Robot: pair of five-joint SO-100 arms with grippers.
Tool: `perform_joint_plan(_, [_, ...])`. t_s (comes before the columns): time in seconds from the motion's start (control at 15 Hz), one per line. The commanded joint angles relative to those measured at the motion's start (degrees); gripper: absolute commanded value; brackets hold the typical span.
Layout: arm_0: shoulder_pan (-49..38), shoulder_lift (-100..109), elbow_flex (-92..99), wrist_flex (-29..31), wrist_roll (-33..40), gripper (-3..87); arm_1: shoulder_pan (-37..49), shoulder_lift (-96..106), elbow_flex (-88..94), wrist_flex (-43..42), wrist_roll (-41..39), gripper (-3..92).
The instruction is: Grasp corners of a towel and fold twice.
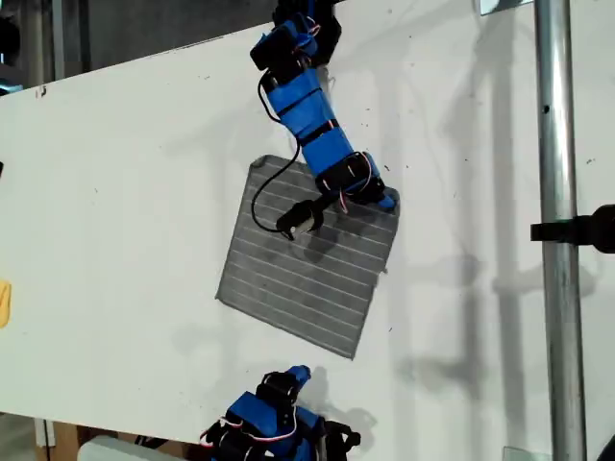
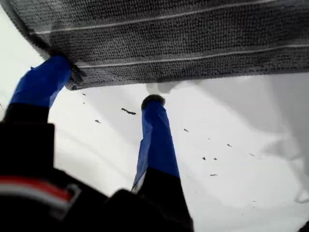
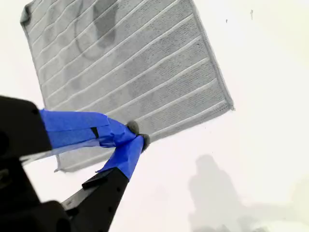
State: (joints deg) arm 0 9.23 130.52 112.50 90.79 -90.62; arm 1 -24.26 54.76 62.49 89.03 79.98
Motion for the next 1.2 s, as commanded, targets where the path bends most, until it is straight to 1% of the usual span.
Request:
perform_joint_plan(0.0, [-0.2,1.8,-0.2,-1.1,0.1,-2.9,0.4,7.9,-4.5,3.8,-1.1,33.3])
perform_joint_plan(0.13, [-0.4,1.8,0.2,-1.5,0.3,-2.9,0.6,7.7,-4.9,2.0,-2.2,33.3])
perform_joint_plan(0.47, [-0.1,3.4,2.2,-2.1,-0.4,-2.9,1.4,-1.8,-5.2,-7.5,-3.1,33.3])
perform_joint_plan(0.6, [-0.3,4.2,3.4,-2.8,-0.4,-2.9,1.9,-6.5,-5.4,-12.2,-3.2,31.0])
perform_joint_plan(0.67, [0.0,4.5,3.9,-3.0,-0.9,-2.9,2.3,-7.9,-5.5,-12.7,-3.0,24.8])
perform_joint_plan(0.73, [0.3,4.9,4.4,-3.3,-1.1,-2.9,2.6,-8.2,-5.1,-12.7,-1.8,-0.2])
perform_joint_plan(1.0, [0.0,4.0,5.5,-4.0,-1.6,-2.9,2.9,-7.0,-5.3,-14.0,-2.3,-0.3])
perform_joint_plan(1.13, [-0.2,1.4,2.9,-2.1,-2.3,-2.9,3.0,-7.0,-5.0,-14.7,-2.6,-0.3])
